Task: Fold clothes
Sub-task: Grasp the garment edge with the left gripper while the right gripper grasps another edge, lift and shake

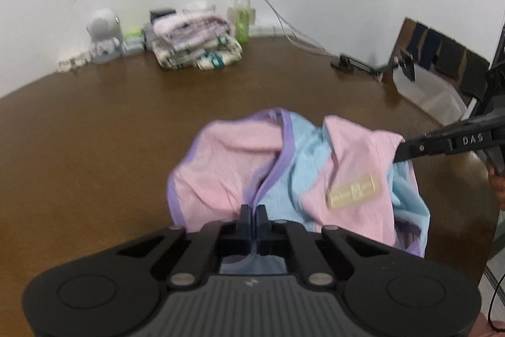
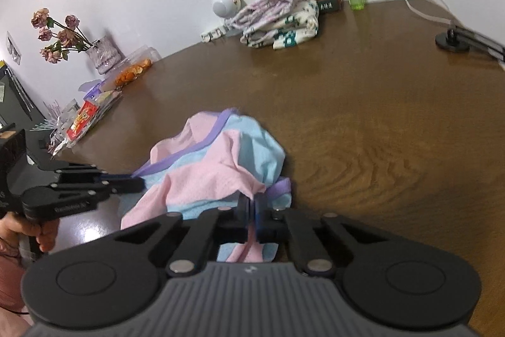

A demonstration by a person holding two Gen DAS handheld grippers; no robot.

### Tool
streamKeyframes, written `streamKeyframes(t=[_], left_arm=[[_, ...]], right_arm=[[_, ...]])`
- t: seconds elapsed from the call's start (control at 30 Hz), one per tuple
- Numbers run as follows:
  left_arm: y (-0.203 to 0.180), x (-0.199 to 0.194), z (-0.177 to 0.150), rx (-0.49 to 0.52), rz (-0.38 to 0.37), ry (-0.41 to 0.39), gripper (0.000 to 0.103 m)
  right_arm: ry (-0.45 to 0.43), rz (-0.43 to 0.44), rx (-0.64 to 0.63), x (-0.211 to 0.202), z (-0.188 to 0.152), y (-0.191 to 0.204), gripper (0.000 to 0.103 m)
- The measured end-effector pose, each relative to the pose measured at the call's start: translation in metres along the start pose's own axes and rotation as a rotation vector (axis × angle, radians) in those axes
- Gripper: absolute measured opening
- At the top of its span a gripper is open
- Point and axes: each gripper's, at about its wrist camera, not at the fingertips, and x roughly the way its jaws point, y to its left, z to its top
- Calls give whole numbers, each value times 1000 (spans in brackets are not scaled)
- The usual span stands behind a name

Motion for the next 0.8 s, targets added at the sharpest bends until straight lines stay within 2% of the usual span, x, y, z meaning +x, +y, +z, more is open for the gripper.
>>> streamKeyframes(t=[0.13,0.23,0.4,0.5,0.57,0.63,0.7,0.8], left_arm=[[11,-16,36,-11,58,-86,1],[18,-33,83,-7,111,-196,1],[29,-81,176,17,223,-433,1],[39,-118,196,11,220,-543,1],[45,-141,197,28,213,-593,1],[50,-153,177,72,219,-584,2],[53,-149,145,116,209,-515,2],[61,-122,81,136,186,-302,2]], right_arm=[[-69,-64,-80,-6,34,8,2],[-182,-156,-178,-21,88,25,2],[-382,-299,-321,-57,180,59,2],[-475,-338,-381,-84,210,77,2],[-490,-322,-416,-95,210,85,2],[-449,-298,-456,-92,195,88,2],[-351,-269,-481,-75,168,84,2],[-133,-183,-438,-34,111,66,2]])
